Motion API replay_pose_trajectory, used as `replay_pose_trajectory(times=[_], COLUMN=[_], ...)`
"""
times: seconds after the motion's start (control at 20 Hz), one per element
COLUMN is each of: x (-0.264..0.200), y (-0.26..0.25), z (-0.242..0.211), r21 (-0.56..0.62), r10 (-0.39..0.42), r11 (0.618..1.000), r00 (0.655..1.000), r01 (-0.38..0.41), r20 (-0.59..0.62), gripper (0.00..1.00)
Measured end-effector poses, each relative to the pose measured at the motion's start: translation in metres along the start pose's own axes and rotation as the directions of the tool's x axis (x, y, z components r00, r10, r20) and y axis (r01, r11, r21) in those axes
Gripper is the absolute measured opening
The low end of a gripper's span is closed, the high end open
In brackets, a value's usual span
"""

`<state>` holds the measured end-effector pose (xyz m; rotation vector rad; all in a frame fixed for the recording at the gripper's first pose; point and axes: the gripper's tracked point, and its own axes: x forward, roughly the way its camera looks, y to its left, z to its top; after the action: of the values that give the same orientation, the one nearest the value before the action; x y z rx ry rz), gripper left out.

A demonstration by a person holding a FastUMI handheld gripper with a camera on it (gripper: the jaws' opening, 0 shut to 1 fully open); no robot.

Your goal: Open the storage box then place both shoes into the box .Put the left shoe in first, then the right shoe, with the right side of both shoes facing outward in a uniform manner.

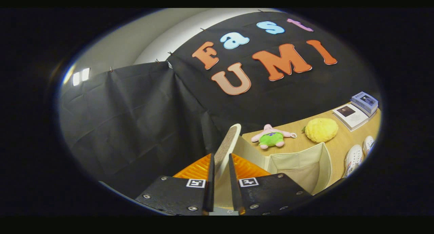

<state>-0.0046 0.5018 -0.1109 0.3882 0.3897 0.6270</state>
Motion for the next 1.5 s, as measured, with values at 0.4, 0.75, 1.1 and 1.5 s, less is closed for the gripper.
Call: replay_pose_trajectory(times=[0.4,0.75,1.1,1.5], x=[-0.001,-0.041,-0.102,-0.163], y=[-0.013,-0.068,-0.133,-0.24], z=[-0.005,0.026,0.054,0.041], r21=[-0.116,-0.149,-0.248,-0.292], r10=[-0.088,-0.183,-0.276,-0.42], r11=[0.989,0.969,0.911,0.819], r00=[0.996,0.977,0.935,0.863], r01=[0.091,0.199,0.329,0.493], r20=[0.033,0.112,0.225,0.28], gripper=[0.98,0.98,0.98,0.98])
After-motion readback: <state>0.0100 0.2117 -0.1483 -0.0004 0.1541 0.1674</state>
